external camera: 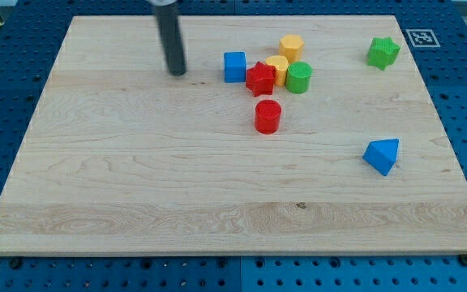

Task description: Place the yellow hexagon above the red star

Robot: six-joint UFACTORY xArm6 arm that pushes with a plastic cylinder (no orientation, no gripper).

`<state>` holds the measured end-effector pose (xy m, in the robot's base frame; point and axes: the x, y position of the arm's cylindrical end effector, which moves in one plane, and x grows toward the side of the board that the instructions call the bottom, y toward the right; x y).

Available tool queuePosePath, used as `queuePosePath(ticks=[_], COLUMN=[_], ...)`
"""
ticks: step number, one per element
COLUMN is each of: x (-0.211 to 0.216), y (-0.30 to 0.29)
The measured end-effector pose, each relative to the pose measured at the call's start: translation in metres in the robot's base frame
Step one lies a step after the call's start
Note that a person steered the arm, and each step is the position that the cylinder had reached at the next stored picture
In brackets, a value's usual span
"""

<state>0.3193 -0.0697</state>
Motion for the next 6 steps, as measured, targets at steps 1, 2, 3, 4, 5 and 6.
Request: queuePosePath(ticks=[1,2,3,4,5,6], x=[-0.012,-0.077,-0.118,-0.078,-0.048,-0.052], y=[0.039,-0.014,0.082,0.223,0.212,0.108])
